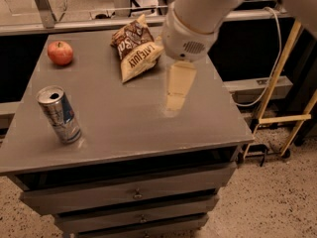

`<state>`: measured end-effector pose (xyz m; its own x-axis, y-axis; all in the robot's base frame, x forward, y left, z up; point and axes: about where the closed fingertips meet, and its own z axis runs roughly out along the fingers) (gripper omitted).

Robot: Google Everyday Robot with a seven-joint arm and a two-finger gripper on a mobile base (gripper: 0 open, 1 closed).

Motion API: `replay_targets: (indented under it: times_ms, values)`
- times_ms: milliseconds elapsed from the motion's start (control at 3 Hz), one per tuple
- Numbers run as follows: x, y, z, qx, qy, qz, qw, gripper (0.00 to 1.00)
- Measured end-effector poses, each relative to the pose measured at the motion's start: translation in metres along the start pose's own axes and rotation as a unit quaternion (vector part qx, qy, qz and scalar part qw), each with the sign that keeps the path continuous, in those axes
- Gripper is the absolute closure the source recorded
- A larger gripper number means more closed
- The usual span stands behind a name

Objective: Knock redbull can over

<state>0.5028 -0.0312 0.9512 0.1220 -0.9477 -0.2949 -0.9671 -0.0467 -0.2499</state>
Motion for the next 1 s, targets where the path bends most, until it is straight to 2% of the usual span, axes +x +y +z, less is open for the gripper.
replay_targets:
  times_ms: [333,667,1000]
  values:
    - [-0.070,-0.018,0.026,-0.015,-0.043,-0.051,0.9977,0.00]
    - [-0.133,-0.032,0.053,-0.038,-0.122,-0.074,0.9890,0.00]
    - [-0.158,-0.039,0.075,-0.049,-0.246,-0.067,0.9656,0.00]
